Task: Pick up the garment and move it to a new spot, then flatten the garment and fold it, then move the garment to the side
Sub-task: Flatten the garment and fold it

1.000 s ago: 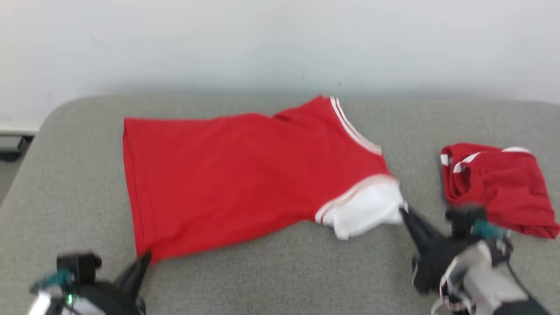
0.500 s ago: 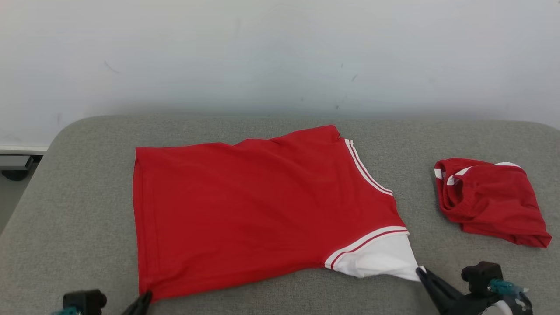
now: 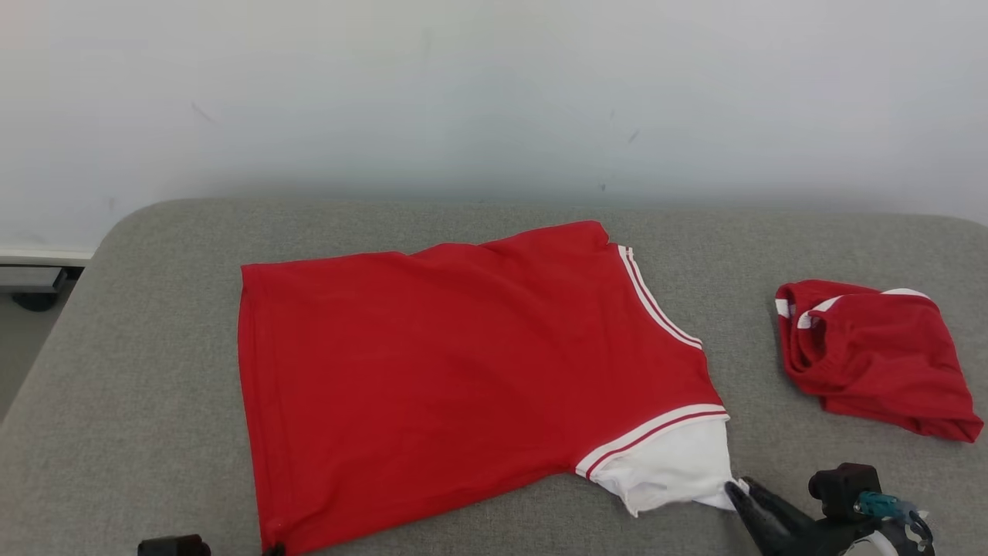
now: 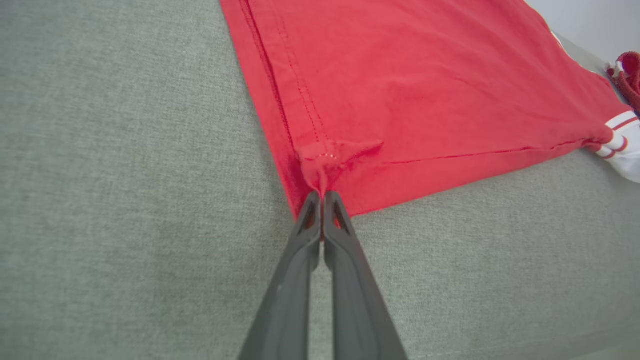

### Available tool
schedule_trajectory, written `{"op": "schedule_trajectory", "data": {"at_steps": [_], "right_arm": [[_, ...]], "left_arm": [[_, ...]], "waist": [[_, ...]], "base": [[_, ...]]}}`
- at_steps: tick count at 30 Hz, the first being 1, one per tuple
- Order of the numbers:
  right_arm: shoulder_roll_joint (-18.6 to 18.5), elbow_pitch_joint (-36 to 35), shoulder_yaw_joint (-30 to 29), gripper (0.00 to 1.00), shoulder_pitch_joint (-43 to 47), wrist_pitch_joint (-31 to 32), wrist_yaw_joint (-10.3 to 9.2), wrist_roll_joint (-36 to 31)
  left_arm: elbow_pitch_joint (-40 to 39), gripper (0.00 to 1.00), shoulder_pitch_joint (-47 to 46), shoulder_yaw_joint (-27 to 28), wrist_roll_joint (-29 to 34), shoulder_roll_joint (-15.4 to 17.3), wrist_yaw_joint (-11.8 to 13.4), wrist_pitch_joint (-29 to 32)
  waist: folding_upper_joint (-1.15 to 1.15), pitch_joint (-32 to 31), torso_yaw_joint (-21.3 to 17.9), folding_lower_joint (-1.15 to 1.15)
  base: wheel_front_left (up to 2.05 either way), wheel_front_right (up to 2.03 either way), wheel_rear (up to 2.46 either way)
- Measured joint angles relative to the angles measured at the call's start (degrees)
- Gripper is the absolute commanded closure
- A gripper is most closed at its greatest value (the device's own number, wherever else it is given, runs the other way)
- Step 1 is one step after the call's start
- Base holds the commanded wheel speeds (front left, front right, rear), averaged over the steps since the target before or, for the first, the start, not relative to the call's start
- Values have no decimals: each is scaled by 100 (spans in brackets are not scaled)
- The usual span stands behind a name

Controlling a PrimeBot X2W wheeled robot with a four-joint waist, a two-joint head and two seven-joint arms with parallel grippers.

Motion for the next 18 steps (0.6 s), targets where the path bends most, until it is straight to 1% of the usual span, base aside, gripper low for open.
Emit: {"op": "schedule_trajectory", "data": {"at_steps": [1,4,7,9,12,14,15,18], "right_arm": [[-4,-9,-19,0,-1,24,0,16],[-35,-124,-121,0,4,21,0,207],[-103,-564,-244,0,60,9,0,721],[-125,-722,-360,0,130,-23,0,898],[-246,-610,-427,0,132,44,-1,876],[-307,-488,-363,0,132,234,-21,783],[-307,-450,-287,0,132,333,-79,717],[-227,-405,-123,0,135,603,-175,681]], "left_arm": [[7,0,1,7,0,-5,30,-3],[-26,0,4,66,-1,-5,104,-4],[-261,0,15,275,-20,-10,201,-35],[-461,0,29,363,-24,-11,256,-48],[-612,0,88,445,-9,-4,304,-48],[-608,0,87,432,16,0,356,-48],[-608,0,87,397,97,13,391,-48],[-587,0,90,333,132,7,426,-48]], "waist": [[0,-5,8,0],[0,-15,23,0],[0,-25,37,0],[0,-32,46,0],[0,-42,61,0],[0,-54,73,0],[0,-61,80,0],[0,-70,92,0]], "base": [[0,0,0],[0,0,0],[0,0,0],[0,0,0],[0,0,0],[0,0,0],[0,0,0],[0,0,0]]}}
